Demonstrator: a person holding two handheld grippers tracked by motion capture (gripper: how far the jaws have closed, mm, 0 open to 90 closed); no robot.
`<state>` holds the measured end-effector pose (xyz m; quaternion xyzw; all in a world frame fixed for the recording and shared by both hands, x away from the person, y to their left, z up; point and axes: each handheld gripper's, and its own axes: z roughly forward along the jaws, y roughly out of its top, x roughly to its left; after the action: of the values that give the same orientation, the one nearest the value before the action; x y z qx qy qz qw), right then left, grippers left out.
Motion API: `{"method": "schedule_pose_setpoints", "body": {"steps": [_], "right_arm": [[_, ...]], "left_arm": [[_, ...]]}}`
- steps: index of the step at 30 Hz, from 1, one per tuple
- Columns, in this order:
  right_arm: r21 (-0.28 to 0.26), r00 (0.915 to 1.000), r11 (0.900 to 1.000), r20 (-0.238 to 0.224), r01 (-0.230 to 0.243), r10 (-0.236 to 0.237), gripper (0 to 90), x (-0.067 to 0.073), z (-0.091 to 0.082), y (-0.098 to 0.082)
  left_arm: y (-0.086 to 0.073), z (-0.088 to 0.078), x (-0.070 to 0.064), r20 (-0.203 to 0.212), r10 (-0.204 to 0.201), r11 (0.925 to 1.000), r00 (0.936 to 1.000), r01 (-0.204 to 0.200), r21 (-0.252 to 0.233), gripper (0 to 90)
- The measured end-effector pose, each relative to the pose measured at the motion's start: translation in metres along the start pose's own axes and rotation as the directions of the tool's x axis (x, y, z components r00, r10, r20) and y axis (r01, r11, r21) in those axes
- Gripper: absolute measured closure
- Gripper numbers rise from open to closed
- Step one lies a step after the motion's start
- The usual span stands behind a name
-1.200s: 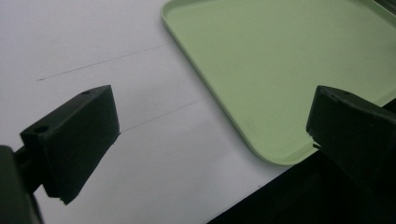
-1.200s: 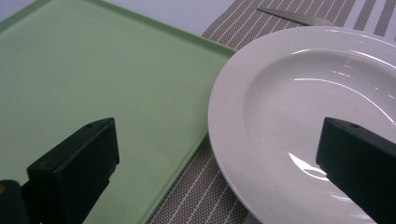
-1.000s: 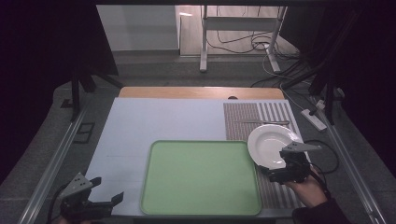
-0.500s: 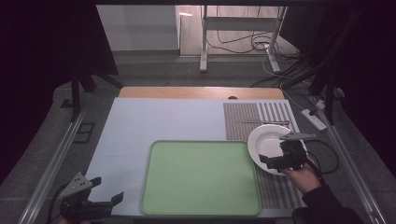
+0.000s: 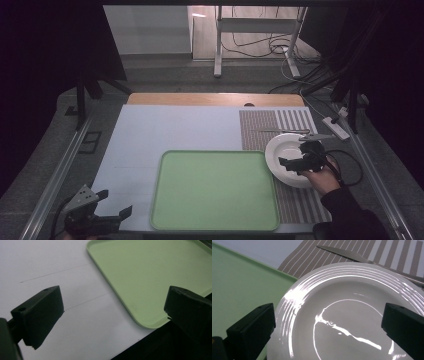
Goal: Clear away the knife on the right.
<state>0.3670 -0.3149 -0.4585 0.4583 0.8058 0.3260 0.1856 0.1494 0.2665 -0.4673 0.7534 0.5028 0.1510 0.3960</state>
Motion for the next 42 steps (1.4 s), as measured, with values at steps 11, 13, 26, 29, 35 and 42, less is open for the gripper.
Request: {"method": "schedule_pose_setpoints", "body": {"steps": [11,13,26,29,35,42], "right_arm": [[0.005,0.9977,0.998,0.017,-0.066,0.066,0.2,-0.018,0.016,0.011],[0.010,0.9973,0.998,0.033,-0.066,0.066,0.2,-0.021,0.020,0.013],[0.056,0.9943,0.997,0.092,-0.058,0.053,0.2,-0.039,0.037,0.027],[0.058,0.9933,0.997,0.103,-0.057,0.051,0.2,-0.042,0.041,0.031],[0.061,0.9905,0.995,0.121,-0.073,0.065,0.2,-0.051,0.049,0.037],[0.068,0.9876,0.994,0.138,-0.085,0.075,0.2,-0.061,0.059,0.044]], "left_arm": [[0.000,0.000,0.000,0.000,0.000,1.0000,1.0000,0.000,-0.001,2.3],[0.000,0.000,0.000,0.000,-0.001,1.0000,1.0000,0.001,-0.001,2.3],[0.000,0.000,0.001,0.001,-0.003,1.0000,1.0000,0.003,-0.002,2.3],[0.000,0.000,0.001,0.002,-0.004,1.0000,1.0000,0.004,-0.003,2.3],[0.000,0.000,0.001,0.002,-0.006,1.0000,1.0000,0.006,-0.002,2.3],[0.000,0.000,0.001,0.003,-0.008,1.0000,1.0000,0.008,-0.002,2.2]]}}
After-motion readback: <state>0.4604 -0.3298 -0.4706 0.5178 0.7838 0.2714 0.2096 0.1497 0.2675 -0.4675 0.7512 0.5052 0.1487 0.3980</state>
